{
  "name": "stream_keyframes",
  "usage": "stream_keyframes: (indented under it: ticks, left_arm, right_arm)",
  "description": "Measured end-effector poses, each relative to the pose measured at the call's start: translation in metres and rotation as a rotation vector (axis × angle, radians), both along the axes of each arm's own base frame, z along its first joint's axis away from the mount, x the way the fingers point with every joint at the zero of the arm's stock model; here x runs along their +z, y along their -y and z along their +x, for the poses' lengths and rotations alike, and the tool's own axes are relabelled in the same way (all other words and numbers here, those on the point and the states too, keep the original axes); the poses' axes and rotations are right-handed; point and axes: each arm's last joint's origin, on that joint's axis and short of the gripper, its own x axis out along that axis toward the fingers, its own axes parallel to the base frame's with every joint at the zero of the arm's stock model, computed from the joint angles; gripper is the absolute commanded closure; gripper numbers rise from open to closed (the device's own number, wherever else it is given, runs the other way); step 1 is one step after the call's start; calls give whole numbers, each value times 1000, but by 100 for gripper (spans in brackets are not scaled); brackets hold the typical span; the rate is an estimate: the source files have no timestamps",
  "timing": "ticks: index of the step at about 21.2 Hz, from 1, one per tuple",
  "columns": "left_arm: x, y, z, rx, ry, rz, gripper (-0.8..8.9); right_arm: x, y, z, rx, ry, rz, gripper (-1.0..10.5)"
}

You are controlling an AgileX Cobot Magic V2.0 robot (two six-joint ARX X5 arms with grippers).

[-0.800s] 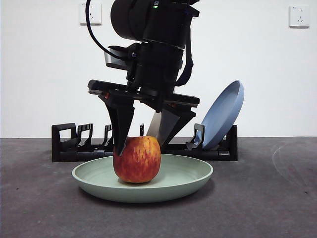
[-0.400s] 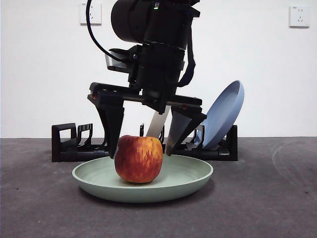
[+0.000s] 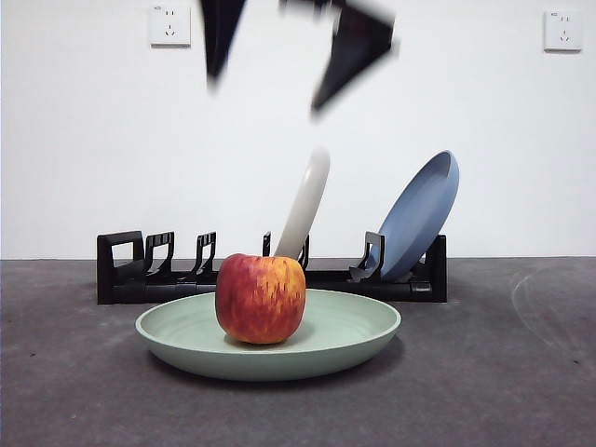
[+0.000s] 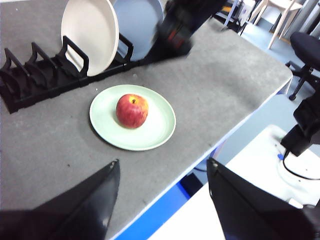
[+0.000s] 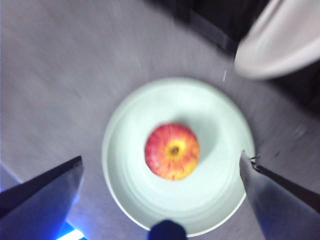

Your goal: Take the green plate from the plate rack,put the plate on the table,take the apple from the table,put the apple in the plate

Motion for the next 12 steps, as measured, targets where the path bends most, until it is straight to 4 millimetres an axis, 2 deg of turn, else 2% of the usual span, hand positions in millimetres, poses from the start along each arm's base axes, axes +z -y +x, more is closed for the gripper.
stream_keyframes:
  ticks: [2,6,9,12]
  left_arm:
    - [3,1,1,0,16,-26,523]
    - [9,3,2,-3,61,-85,523]
    - [14,6,4,-7,91,-110,523]
    - [15,11,7,-10,97,-89,524]
  right_arm:
    - [28,14,-13,8,62,61,352]
    - [65,50,-44,16,120,124,352]
    - [82,75,-67,13,141,140,352]
    - [91,97,-85,-7,170,136,352]
